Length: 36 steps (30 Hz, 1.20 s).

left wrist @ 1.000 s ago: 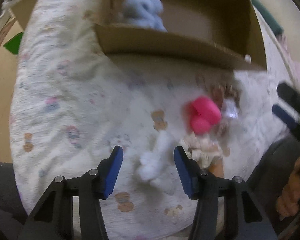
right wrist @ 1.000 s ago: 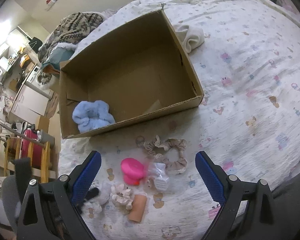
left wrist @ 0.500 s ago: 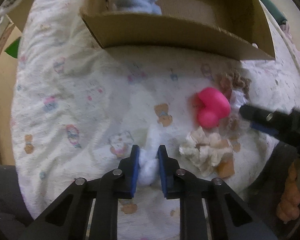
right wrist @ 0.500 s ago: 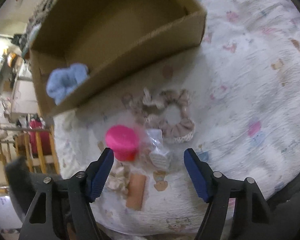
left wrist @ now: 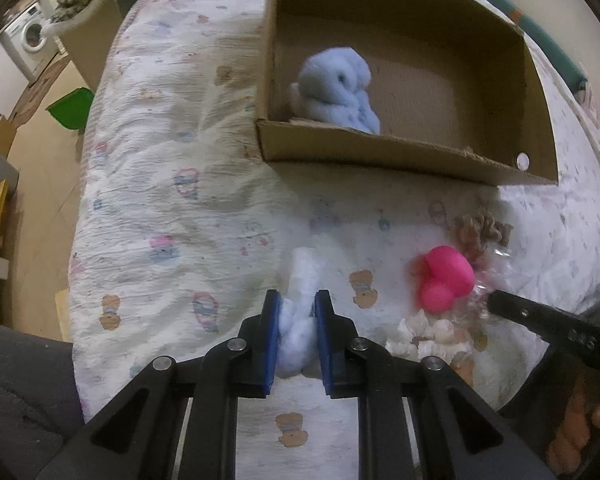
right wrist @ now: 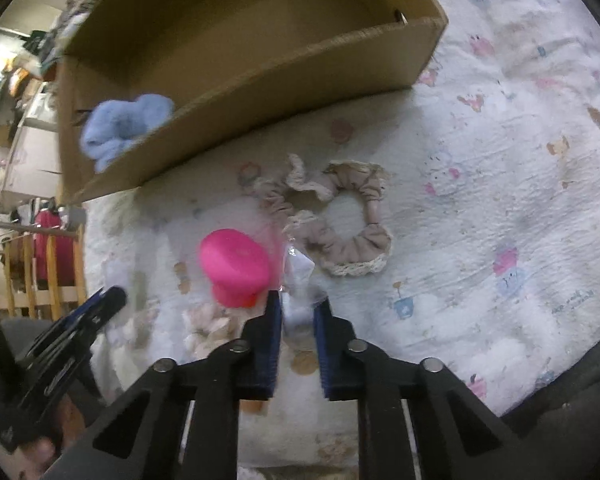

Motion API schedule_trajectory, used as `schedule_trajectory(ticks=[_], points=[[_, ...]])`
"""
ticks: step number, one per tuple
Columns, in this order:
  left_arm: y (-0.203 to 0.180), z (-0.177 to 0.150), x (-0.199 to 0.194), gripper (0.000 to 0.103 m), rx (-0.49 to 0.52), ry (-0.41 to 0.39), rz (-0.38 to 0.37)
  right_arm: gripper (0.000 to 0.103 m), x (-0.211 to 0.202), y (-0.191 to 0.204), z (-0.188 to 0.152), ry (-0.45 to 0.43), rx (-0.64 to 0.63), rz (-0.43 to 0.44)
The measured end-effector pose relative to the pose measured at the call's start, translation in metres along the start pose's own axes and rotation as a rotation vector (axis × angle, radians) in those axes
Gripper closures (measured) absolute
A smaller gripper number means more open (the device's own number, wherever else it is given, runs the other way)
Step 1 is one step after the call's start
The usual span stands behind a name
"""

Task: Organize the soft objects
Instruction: 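Carry the white sock and plastic bag into the box and release both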

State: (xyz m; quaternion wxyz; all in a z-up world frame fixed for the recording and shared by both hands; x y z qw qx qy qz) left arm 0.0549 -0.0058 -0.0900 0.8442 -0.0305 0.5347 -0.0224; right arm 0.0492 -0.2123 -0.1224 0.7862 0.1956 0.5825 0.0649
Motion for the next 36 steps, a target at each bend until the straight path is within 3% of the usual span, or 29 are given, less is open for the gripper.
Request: schedule_trajectory(ticks=[7, 12, 20, 28, 36], points=[[0.007, 0.004, -0.014, 0.087, -0.034, -0.081, 0.017, 0.087, -0.034, 0.009, -0.005, -0.092, -0.033, 0.08], [0.013, 0.008, -0.032, 0.087, -0.043, -0.157, 0.04, 0.087, -0.062, 0.022, -0.004, -0.214, -0.096, 0.153], [0.009, 0.016, -0.059, 0.087, -0.017, -0.298, 0.054, 0.087, -0.094, 0.023, 0.004, -0.35, -0.13, 0.171], [-0.002, 0.025, -0.062, 0.087, 0.018, -0.303, 0.03, 0.087, -0.113, 0.022, 0.015, -0.45, -0.14, 0.152], [-0.018, 0.061, -0.069, 0.087, 0.066, -0.355, 0.023, 0.087, -0.118, 0.016, 0.045, -0.49, -0.131, 0.134]])
Point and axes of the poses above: each gripper's, at about its wrist camera, not at the fingertips, and x roughly the way its jaws point, y to its left, z to its top, the point moved 2 cm from there along x, roughly the way its jaws point, and after that the axes turned 9 degrees about -y, right-handed, at the moved point
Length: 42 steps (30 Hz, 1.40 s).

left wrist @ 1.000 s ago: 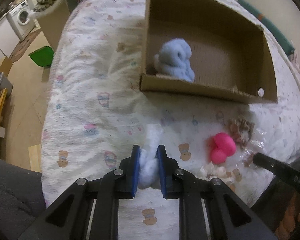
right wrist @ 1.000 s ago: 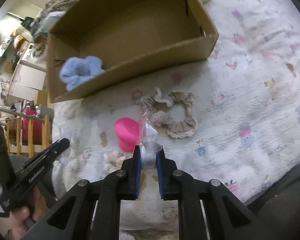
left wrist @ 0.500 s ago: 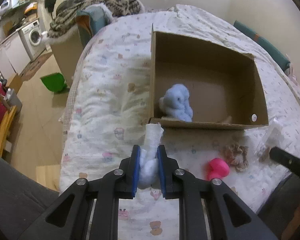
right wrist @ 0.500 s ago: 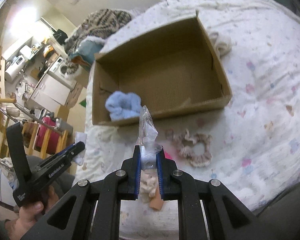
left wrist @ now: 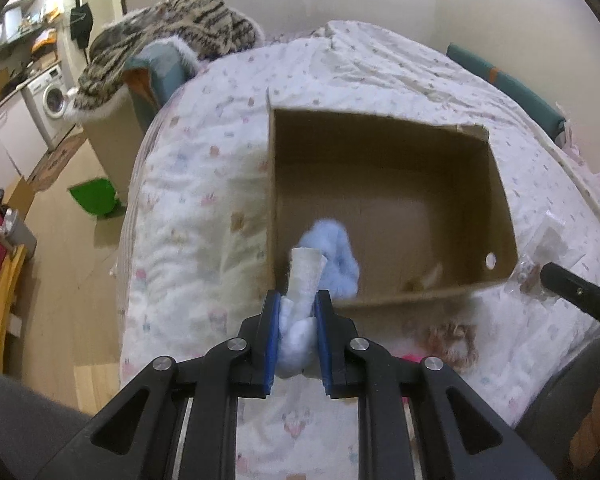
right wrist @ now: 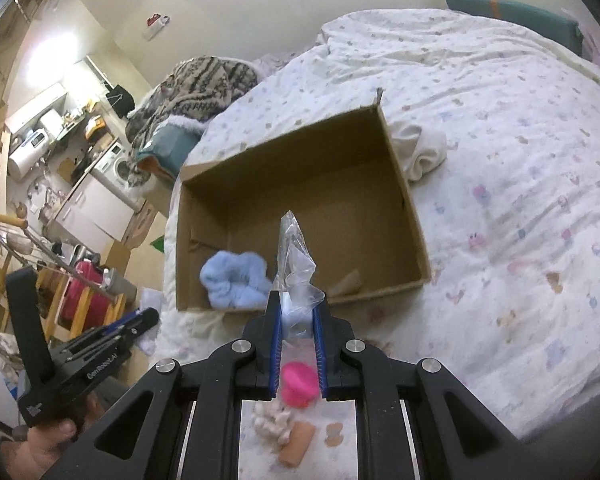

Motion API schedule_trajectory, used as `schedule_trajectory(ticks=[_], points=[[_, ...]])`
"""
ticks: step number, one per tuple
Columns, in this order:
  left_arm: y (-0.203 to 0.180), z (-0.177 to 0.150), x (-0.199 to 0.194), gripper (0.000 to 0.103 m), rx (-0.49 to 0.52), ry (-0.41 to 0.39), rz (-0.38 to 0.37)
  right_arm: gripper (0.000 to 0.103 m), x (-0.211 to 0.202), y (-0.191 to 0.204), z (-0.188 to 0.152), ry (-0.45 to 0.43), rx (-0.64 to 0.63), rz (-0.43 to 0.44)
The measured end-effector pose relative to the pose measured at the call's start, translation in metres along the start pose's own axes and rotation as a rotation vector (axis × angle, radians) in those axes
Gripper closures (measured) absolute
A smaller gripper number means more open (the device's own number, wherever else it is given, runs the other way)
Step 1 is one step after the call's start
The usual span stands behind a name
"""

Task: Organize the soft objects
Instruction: 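Carry the white sock and plastic bag into the box and release both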

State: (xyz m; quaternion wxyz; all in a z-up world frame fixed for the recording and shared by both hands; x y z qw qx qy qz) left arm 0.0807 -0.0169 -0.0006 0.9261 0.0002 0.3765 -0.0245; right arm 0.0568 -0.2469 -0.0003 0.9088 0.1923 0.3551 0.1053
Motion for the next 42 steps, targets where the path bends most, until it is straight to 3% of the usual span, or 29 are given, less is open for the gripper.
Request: schedule_trajectory(ticks=[9, 17, 21, 24, 29, 42], points=[[-0.025, 0.04, 0.021, 0.087, 0.054, -0.045, -0.03, 0.087, 0.025, -0.008, 0.024, -0.002, -0.019, -0.031], [-0.047, 0.055, 0.056, 0.087, 0.072, -0.039, -0.044, 0.087, 0.058, -0.022, 0.034, 0.036, -0.015, -0.073], [-0.049, 0.049, 0.074, 0.087, 0.078, -0.024, -0.077, 0.087, 0.07, -0.028, 0.031, 0.061, -0.004, -0.094], [-0.052, 0.04, 0.085, 0.087, 0.15, -0.039, -0.072, 0.087, 0.076, -0.03, 0.025, 0.086, -0.004, -0.11], [-0.042, 0.04, 0.091, 0.087, 0.058, -0.031, -0.103, 0.087, 0.089, -0.029, 0.014, 0.139, -0.026, -0.132], [-0.044, 0.029, 0.096, 0.087, 0.057, -0.015, -0.077, 0.087, 0.106, -0.027, 0.001, 0.214, -0.059, -0.192]])
Point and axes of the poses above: each gripper's, at about its wrist camera, not at the fingertips, and x roughly the way its jaws point, y to its left, z to its top, the point moved 2 cm from there along x, roughly the way its jaws point, and after that the axes turned 9 degrees about -y, right-handed, at the moved point
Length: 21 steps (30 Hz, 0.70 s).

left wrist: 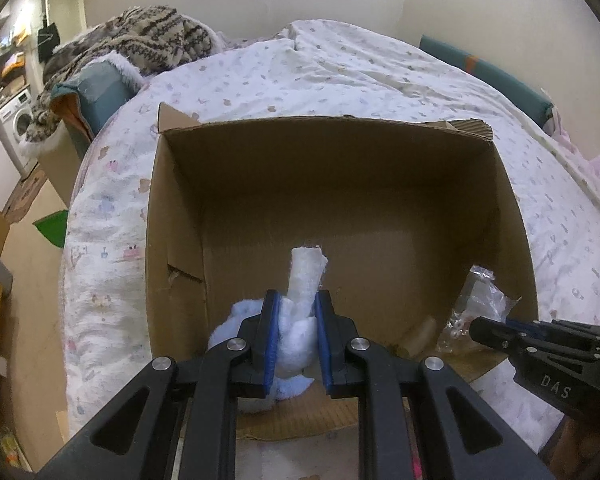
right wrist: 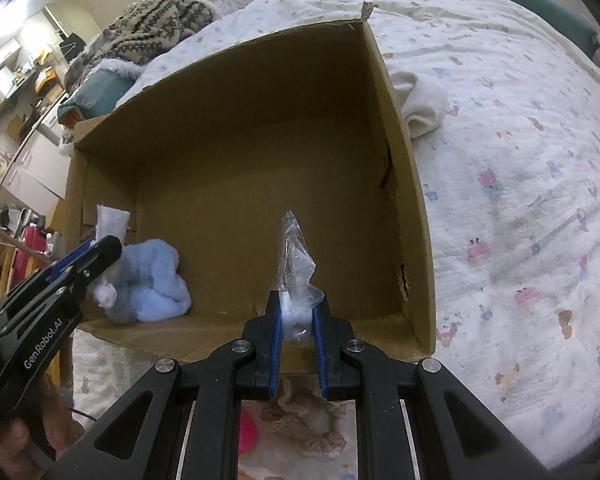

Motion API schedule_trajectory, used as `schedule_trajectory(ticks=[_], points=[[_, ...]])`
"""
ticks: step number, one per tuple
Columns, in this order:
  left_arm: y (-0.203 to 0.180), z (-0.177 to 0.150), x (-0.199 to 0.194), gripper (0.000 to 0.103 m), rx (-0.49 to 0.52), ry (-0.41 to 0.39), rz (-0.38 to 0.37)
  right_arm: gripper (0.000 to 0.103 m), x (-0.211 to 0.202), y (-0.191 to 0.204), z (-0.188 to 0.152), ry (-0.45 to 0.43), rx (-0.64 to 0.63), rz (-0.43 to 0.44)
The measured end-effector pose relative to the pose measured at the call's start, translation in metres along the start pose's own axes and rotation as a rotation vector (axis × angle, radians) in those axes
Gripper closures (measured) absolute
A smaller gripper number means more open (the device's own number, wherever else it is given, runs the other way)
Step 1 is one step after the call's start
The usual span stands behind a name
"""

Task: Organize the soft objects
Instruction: 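Carry the white sock and plastic bag into the box and release both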

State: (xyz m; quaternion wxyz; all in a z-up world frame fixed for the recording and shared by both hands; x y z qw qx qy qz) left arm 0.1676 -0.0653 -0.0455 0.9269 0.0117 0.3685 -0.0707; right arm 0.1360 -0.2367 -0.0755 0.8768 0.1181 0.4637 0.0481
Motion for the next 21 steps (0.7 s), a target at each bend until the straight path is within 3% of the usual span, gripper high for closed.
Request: schedule_trajectory(ticks=[21], points=[[-0.006, -0.005, -0.0003, 0.085, 0.03, 0.003, 0.011, 0.087, 0.0016, 0.0004, -0.0004, 0.013, 0.005, 0.009]])
Point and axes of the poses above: each gripper's, at about its wrist camera, not at the fingertips, and x roughly the way its jaws point, y to its left, z to its top, the point moved 2 cm from there along x, roughly the way its jaws point, and after that the axes turned 9 degrees about -y, right-handed, at the moved point
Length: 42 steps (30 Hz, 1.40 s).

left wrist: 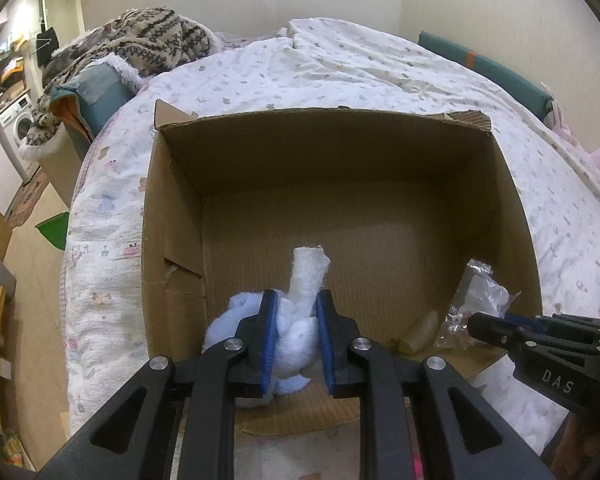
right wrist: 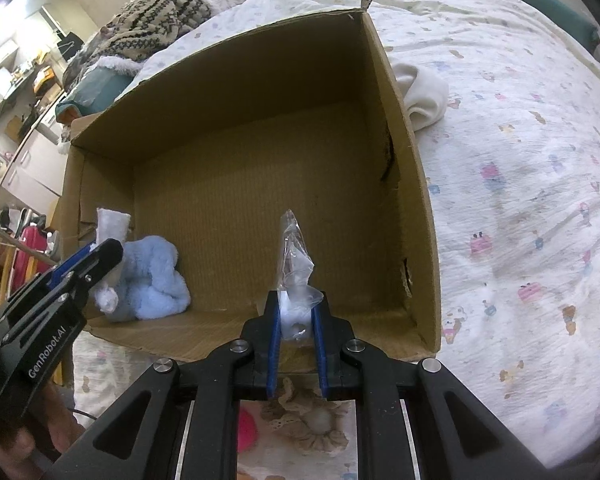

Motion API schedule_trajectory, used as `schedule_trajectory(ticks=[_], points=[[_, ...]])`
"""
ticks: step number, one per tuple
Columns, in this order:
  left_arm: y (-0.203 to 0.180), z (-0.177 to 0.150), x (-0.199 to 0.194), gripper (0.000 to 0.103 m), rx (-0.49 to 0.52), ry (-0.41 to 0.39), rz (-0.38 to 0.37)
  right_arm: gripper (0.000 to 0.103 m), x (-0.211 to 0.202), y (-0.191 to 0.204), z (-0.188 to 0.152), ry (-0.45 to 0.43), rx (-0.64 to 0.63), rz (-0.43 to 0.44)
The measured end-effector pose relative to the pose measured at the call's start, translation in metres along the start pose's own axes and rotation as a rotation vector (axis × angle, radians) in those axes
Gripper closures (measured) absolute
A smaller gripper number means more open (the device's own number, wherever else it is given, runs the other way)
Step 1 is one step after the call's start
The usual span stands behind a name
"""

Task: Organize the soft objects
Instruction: 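Carry the white sock and plastic bag into the box and release both, then withdraw both grippers from the box toward the remaining items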

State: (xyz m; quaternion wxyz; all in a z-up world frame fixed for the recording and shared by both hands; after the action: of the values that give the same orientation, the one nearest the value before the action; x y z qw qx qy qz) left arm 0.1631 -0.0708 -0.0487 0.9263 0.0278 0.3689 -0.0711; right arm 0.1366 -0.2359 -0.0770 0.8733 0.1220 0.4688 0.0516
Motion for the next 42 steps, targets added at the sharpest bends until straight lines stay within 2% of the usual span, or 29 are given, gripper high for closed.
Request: schedule_trajectory(ticks=[8, 11, 14, 15, 16, 17, 18, 20, 24, 25, 29, 33, 42], points=[[-0.001, 0.0, 0.001, 0.085, 0.008, 0.006, 0.0, 0.087, -0.001, -0.002, 0.0, -0.003, 0.013, 0.005], [-0.001, 0.0, 0.001, 0.082, 0.009, 0.009, -0.001, 0.084, -0.003, 0.0, 0.001, -0.013, 0.006, 0.003], [-0.002, -0.001, 0.0, 0.073, 0.018, 0.005, 0.006, 0.07, -0.006, 0.002, 0.003, -0.036, -0.001, -0.01], [-0.003, -0.001, 0.0, 0.064, 0.022, 0.002, 0.01, 0.059, -0.007, 0.002, 0.004, -0.046, 0.0, -0.01], [-0.003, -0.001, -0.001, 0.057, 0.025, -0.001, 0.016, 0.04, -0.01, 0.002, 0.005, -0.061, 0.008, -0.004], [-0.003, 0.0, -0.002, 0.044, 0.02, -0.01, 0.033, 0.035, -0.013, 0.001, 0.007, -0.078, 0.017, 0.002], [-0.002, 0.001, -0.005, 0.038, 0.005, -0.025, 0.041, 0.032, -0.016, 0.0, 0.008, -0.096, 0.023, 0.003], [0.0, 0.004, -0.01, 0.036, -0.018, -0.041, 0.038, 0.029, -0.019, -0.001, 0.011, -0.106, 0.028, 0.003], [0.004, 0.006, -0.013, 0.036, -0.034, -0.039, 0.034, 0.005, -0.025, -0.005, 0.014, -0.138, 0.06, 0.01], [0.005, 0.006, -0.013, 0.036, -0.035, -0.038, 0.037, 0.002, -0.028, -0.006, 0.015, -0.149, 0.071, 0.028], [0.01, 0.006, -0.016, 0.036, -0.045, -0.034, 0.047, 0.0, -0.033, -0.005, 0.014, -0.175, 0.087, 0.059], [0.016, 0.007, -0.023, 0.036, -0.073, -0.028, 0.043, 0.0, -0.044, 0.002, 0.012, -0.221, 0.05, 0.066], [0.03, 0.002, -0.041, 0.036, -0.116, -0.011, 0.048, 0.0, -0.06, 0.008, 0.003, -0.218, 0.015, 0.069]])
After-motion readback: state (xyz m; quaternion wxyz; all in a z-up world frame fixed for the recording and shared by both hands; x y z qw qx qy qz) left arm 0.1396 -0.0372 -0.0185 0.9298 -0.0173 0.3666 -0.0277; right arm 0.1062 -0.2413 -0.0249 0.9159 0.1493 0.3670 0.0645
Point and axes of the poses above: each gripper's, at about its wrist camera, not at the fingertips, and x roughly the way its jaws point, y to its left, z to its top, the point moved 2 cm from there along x, roughly the way its jaws point, and after that the axes turned 9 degrees about -y, right-handed, at the moved point
